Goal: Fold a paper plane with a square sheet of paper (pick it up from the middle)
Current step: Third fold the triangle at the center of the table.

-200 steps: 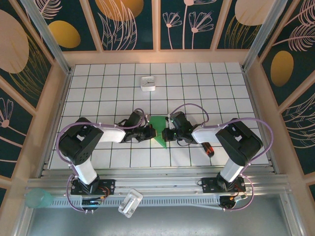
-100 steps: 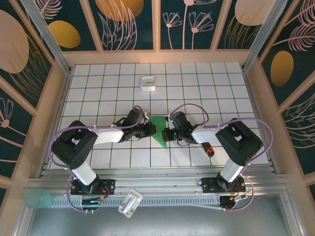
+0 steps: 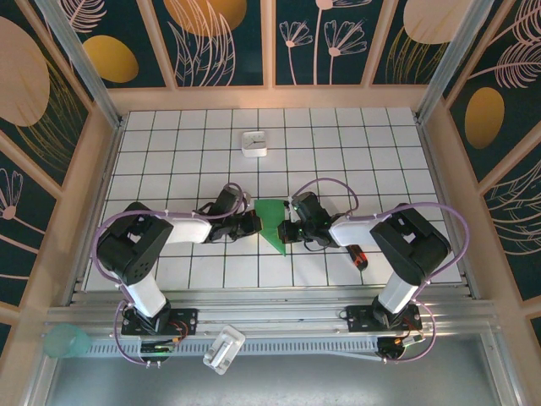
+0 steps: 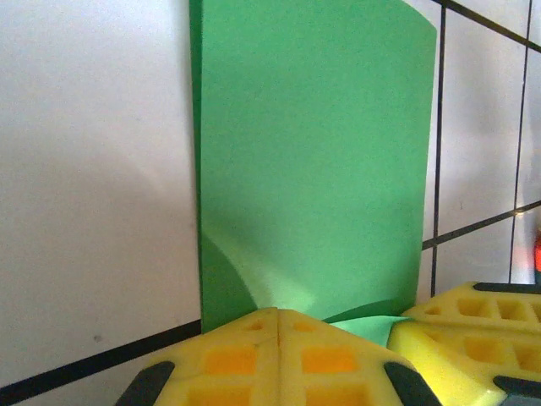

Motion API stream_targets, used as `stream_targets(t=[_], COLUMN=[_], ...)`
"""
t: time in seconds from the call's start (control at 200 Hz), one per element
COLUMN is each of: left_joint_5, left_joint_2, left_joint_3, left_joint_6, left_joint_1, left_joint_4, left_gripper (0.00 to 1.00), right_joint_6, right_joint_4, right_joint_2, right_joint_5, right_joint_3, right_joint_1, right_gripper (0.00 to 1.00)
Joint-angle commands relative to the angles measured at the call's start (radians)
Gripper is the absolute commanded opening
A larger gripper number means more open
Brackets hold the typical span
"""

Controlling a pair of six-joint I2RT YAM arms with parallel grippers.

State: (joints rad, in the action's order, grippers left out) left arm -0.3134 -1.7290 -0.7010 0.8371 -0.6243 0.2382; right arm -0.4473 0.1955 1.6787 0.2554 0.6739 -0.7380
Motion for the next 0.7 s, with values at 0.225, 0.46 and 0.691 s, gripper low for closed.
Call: stream_targets(t=[0.225,0.46,0.691], left_joint_5=[-0.013,-0.114,-0.165], left_joint_2=[0.096,0.095,0.021], left_joint_3=[0.007,0.001,-0.035], left_joint_6=[-0.024,0.019,0.011], left_joint_1=[0.004,-0.013,-0.023], left_joint_4=[-0.034,0.04,0.051], left_gripper=[0.06,0.1,0.11], right_joint_6=[0.025,0.025,0.024], right_joint_4=[-0.206,-0.208,-0.21], right_joint_2=[0.085,0.09,0.089], right_joint_5=[-0.067,-0.067,-0.067], right_joint_3=[-0.055,-0.051,-0.047], right_joint_1=[0.002,0.002,0.002], right_gripper=[0.0,0.0,0.0])
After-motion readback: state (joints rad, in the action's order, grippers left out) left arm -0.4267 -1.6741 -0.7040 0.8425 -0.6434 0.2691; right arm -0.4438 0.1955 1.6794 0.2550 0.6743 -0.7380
